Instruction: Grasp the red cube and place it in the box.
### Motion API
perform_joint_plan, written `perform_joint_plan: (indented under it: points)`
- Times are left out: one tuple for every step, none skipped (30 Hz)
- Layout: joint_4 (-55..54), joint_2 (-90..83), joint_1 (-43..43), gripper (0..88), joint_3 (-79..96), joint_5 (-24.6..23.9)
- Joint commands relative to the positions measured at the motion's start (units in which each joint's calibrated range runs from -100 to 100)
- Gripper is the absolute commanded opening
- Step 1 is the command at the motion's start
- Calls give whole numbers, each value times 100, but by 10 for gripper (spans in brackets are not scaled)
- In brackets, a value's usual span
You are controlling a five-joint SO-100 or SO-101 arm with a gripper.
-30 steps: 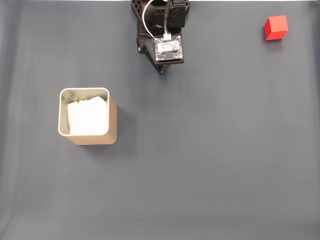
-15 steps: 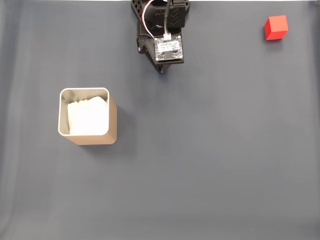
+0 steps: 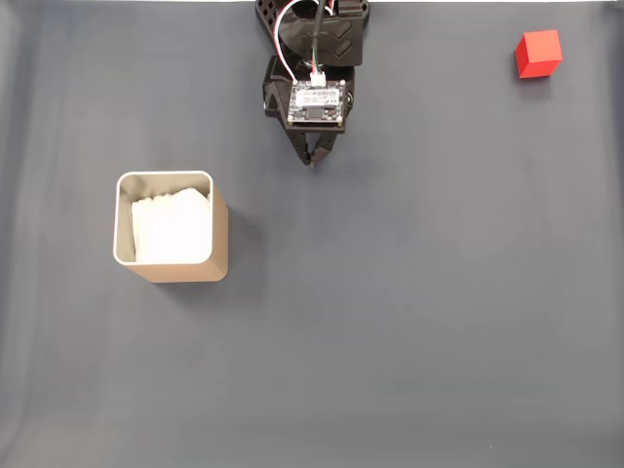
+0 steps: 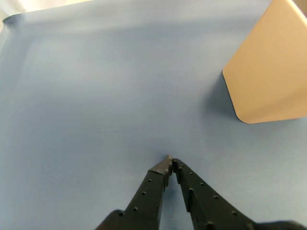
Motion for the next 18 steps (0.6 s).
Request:
perform_joint_plan:
  points:
    - [-97, 663, -195, 2, -976, -98]
    - [-105, 906, -245, 2, -1240, -127]
    - [-97, 1165, -295, 2, -1505, -137]
    - [-72, 1399, -344, 2, -1760, -142]
    - [-39, 1615, -401, 2, -2006, -142]
    - [-15, 1788, -451, 2, -2225, -137]
    - [26, 1961, -493, 2, -2444, -132]
    - [76, 2134, -536, 2, -2653, -117]
    - [133, 2290, -572, 2, -2845, -107]
    - [207, 2463, -607, 2, -3045, -93]
    - [322, 2645, -650, 2, -3264, -78]
    - [453, 2818, -692, 2, -3474, -59]
    - [601, 2974, -742, 2, -3674, -24]
    - [757, 3121, -799, 2, -3875, 10]
    - [888, 3242, -856, 2, -4030, 49]
    - [995, 3355, -912, 2, -4176, 83]
    - [1061, 3450, -969, 2, -4303, 112]
    - [1093, 3519, -1019, 2, -4413, 132]
